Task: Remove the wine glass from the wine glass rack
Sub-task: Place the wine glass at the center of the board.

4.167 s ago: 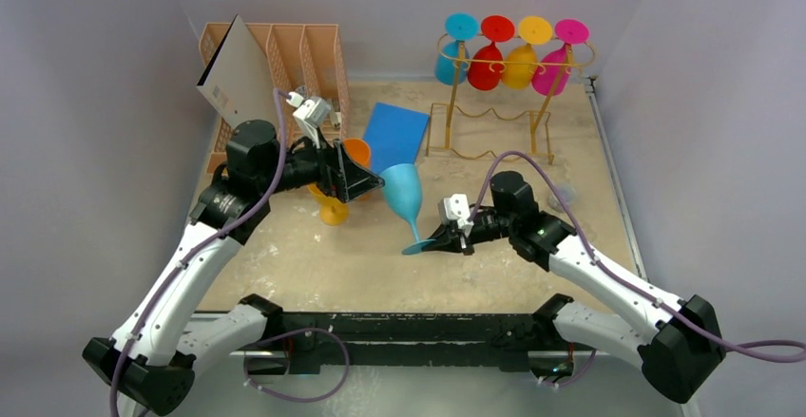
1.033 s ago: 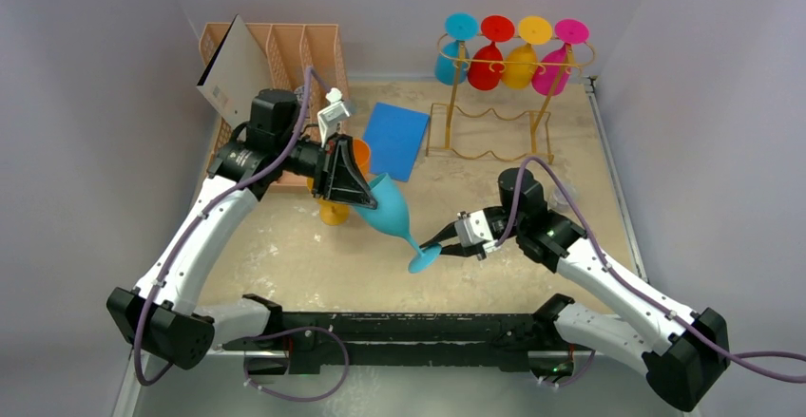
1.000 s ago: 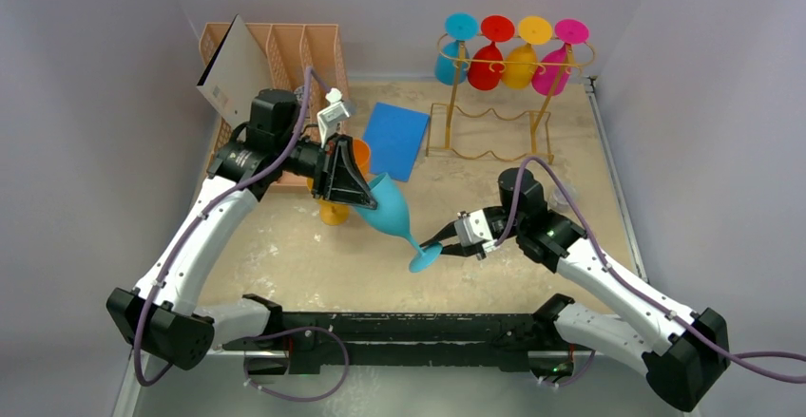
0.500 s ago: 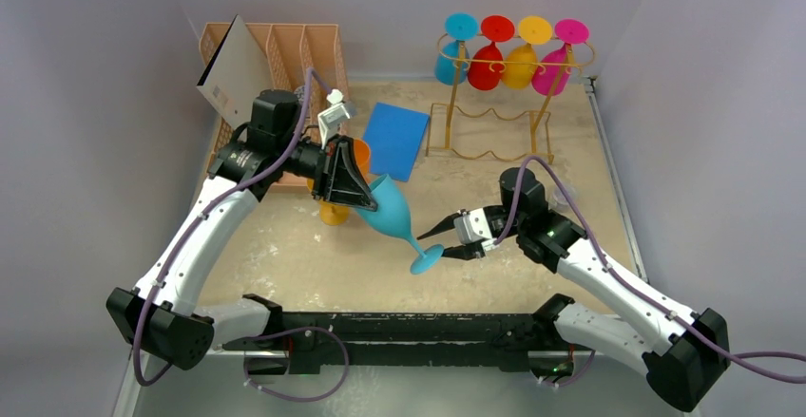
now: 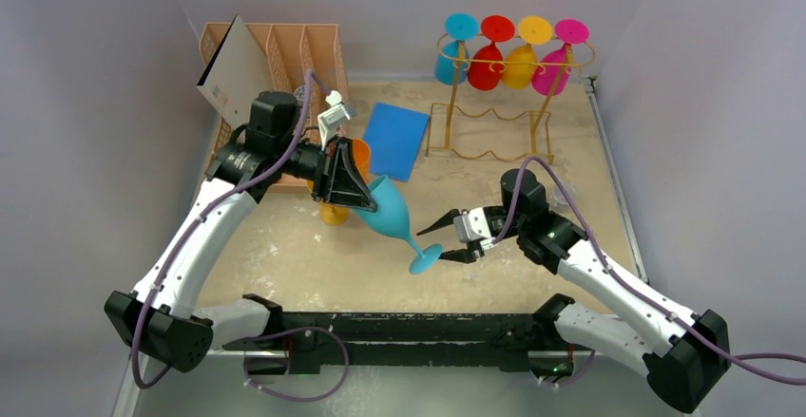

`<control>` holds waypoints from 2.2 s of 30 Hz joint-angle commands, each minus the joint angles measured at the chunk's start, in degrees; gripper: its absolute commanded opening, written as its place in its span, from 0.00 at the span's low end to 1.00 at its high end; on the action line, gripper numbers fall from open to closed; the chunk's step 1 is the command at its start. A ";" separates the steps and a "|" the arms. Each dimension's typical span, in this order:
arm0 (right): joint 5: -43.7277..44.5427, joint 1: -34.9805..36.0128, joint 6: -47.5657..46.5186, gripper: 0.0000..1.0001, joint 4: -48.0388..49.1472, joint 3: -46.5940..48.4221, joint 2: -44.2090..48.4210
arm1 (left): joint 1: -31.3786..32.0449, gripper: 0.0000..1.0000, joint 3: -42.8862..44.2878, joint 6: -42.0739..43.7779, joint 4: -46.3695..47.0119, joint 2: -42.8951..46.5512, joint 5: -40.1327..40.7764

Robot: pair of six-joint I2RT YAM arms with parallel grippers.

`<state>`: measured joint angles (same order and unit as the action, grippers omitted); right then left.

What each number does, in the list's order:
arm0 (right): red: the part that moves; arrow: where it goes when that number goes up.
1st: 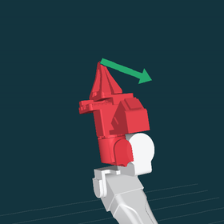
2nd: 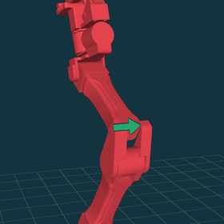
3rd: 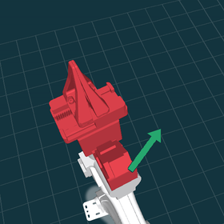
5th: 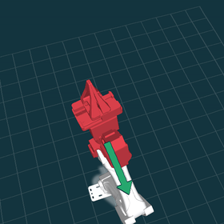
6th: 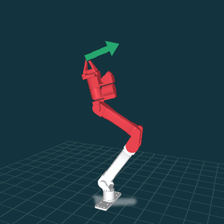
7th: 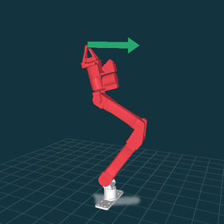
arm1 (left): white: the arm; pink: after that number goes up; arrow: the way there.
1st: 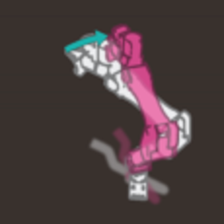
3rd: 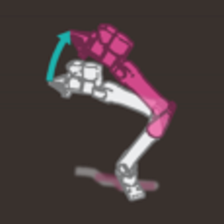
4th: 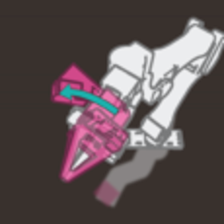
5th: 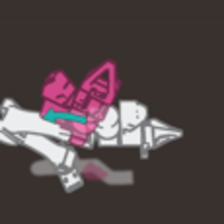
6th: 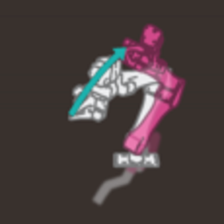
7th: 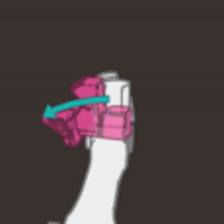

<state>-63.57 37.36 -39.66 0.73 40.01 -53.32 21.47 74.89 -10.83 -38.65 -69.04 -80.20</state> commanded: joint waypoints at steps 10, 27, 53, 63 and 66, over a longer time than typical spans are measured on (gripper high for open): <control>1.54 -0.26 1.66 0.56 -1.83 -1.00 2.53 | 0.31 0.00 2.19 4.60 -5.12 2.09 3.99; 22.78 -0.27 5.29 0.56 -0.89 -5.17 7.31 | 0.32 0.00 5.79 4.23 -13.22 1.21 34.85; 72.00 -0.35 71.49 0.88 -9.17 2.81 9.91 | 18.95 0.00 6.56 7.64 0.67 -17.15 71.66; 77.55 -0.36 76.45 0.89 -15.27 2.18 12.70 | 18.96 0.00 10.73 9.93 3.52 -25.12 78.94; 76.53 -0.36 77.57 0.89 -15.86 1.86 12.02 | 18.96 0.00 11.24 10.56 4.02 -25.88 78.70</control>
<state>11.49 36.91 34.94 -15.99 42.59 -41.23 40.53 83.02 -2.48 -37.54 -94.37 -3.51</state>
